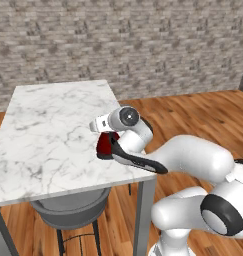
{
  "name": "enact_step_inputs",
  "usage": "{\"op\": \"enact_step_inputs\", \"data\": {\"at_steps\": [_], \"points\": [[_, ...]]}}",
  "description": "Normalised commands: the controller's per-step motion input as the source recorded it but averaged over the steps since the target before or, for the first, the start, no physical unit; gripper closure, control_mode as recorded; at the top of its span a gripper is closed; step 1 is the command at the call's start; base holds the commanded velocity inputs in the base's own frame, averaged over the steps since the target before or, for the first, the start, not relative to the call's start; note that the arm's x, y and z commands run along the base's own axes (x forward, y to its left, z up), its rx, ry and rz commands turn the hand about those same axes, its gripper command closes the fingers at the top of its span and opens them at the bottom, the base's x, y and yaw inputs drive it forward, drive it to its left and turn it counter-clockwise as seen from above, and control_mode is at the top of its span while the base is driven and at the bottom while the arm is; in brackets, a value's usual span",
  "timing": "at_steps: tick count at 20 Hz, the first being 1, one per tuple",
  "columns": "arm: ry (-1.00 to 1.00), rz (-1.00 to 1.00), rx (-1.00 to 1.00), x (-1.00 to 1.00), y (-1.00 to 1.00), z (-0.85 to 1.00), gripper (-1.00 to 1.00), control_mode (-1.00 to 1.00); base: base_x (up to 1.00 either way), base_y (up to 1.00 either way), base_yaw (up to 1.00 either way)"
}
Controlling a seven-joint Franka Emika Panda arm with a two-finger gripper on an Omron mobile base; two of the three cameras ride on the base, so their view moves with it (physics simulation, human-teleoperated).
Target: The kettle is done boiling. Turn off the stove, then wait for 300 timesteps before moving the kettle to the dining table.
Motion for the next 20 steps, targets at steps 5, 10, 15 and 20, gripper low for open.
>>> {"op": "enact_step_inputs", "data": {"at_steps": [5, 10, 15, 20], "points": [[-0.05, 0.0, 0.0, 0.0, 0.03, -0.27, 1.0, -1.0, 0.0, 0.0, 0.0], [-0.1, 0.0, 0.0, 0.0, 0.03, -0.26, 1.0, -1.0, 0.0, 0.0, 0.0], [-0.1, 0.0, 0.0, 0.0, 0.01, -0.27, 1.0, -1.0, 0.0, 0.0, 0.0], [-0.07, 0.0, 0.0, 0.0, 0.02, -0.24, 1.0, -1.0, 0.0, 0.0, 0.0]]}}
